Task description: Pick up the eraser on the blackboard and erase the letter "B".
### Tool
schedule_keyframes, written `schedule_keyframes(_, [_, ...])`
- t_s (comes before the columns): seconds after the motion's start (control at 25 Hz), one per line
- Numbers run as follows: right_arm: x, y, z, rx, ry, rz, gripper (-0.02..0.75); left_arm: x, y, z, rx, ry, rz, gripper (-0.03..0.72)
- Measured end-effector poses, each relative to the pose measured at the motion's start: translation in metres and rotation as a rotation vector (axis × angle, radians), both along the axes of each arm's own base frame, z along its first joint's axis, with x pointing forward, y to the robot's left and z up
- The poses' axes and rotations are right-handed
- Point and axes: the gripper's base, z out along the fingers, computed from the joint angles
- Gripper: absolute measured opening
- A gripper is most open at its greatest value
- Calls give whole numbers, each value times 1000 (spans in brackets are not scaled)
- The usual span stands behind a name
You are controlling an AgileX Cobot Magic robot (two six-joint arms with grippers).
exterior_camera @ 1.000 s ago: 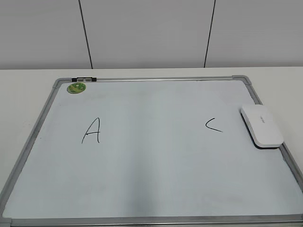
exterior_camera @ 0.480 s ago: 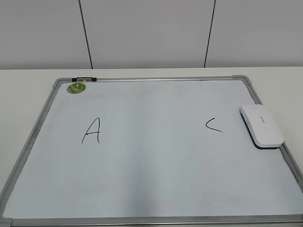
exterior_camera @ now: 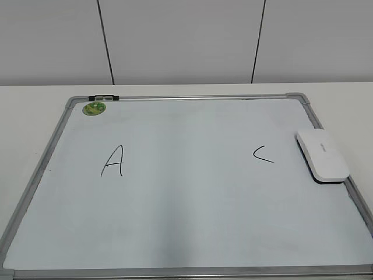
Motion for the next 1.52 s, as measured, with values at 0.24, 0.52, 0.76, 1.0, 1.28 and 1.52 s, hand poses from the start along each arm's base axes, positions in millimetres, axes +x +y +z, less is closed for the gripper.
schedule_keyframes(0.24, [-1, 0, 0, 1, -7, 0, 554, -2, 0, 1, -3, -16, 0, 587])
schedule_keyframes(0.52, [-18, -4, 3, 13, -129, -86, 554, -26, 5, 4, -22, -168, 77, 587])
schedule_keyframes(0.76, [-36, -5, 2, 15, -250, -120, 554, -45, 7, 4, -27, -284, 148, 587])
schedule_keyframes(1.0, [-37, -5, 2, 22, -256, -117, 554, -46, 7, 4, -25, -286, 164, 587])
schedule_keyframes(1.28, [-37, -5, 2, 16, -257, -120, 554, -46, 7, 4, -25, -286, 164, 587])
schedule_keyframes(1.52, [-37, -5, 2, 16, -257, -120, 554, -46, 7, 4, -25, -286, 164, 572])
